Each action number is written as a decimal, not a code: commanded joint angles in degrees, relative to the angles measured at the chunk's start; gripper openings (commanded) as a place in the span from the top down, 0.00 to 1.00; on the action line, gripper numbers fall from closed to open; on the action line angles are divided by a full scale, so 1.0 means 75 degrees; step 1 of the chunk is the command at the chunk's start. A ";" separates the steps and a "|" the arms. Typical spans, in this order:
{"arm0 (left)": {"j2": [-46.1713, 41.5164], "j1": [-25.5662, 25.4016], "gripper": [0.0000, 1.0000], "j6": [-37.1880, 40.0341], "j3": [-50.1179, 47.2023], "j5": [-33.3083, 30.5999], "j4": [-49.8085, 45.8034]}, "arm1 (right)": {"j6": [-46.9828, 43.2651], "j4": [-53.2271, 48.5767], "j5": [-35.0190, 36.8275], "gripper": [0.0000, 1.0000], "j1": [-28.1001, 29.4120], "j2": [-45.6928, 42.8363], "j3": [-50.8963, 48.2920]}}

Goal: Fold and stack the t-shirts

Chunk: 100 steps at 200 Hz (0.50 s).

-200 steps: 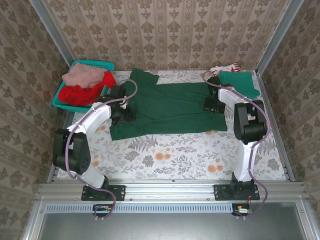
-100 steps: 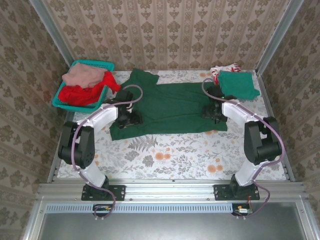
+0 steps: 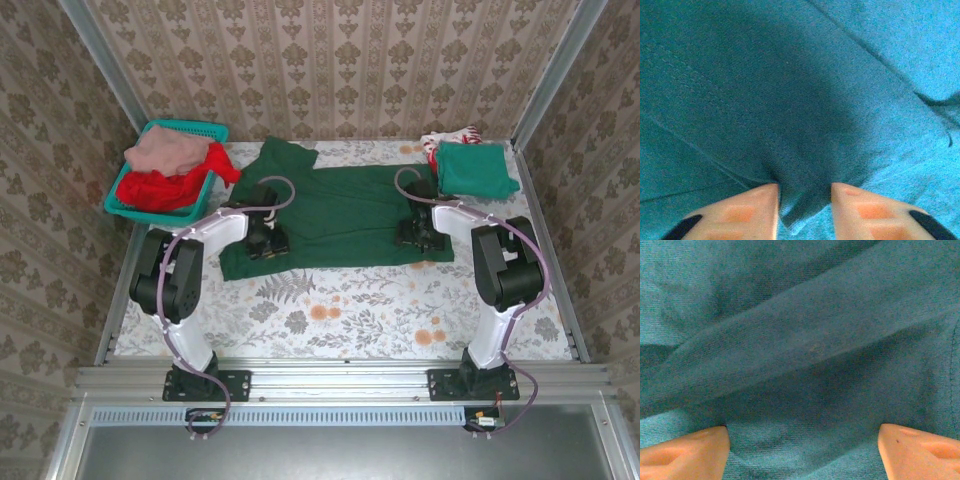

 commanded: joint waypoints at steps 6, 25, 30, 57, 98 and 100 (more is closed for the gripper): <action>0.0016 -0.0056 0.87 0.0014 0.0311 0.0117 -0.0017 | 0.0113 0.0042 -0.0177 0.21 -0.0038 0.0172 0.0119; 0.0015 -0.0056 1.00 0.0090 0.0465 0.0088 -0.0112 | 0.0110 0.0018 -0.0150 0.21 -0.0038 0.0165 0.0133; 0.0036 -0.0056 1.00 0.0114 0.0506 0.0064 -0.0145 | 0.0108 0.0018 -0.0160 0.21 -0.0037 0.0159 0.0130; 0.0206 -0.0033 1.00 0.0354 0.1015 -0.0045 -0.0423 | 0.0099 0.0005 -0.0138 0.21 -0.0037 0.0147 0.0101; 0.1518 -0.0015 1.00 0.1961 0.3733 -0.0124 -0.1962 | 0.0052 -0.0049 -0.0114 0.21 -0.0034 0.0137 0.0113; 0.1604 -0.0014 1.00 0.2040 0.3921 -0.0119 -0.2073 | 0.0050 -0.0051 -0.0117 0.21 -0.0035 0.0136 0.0119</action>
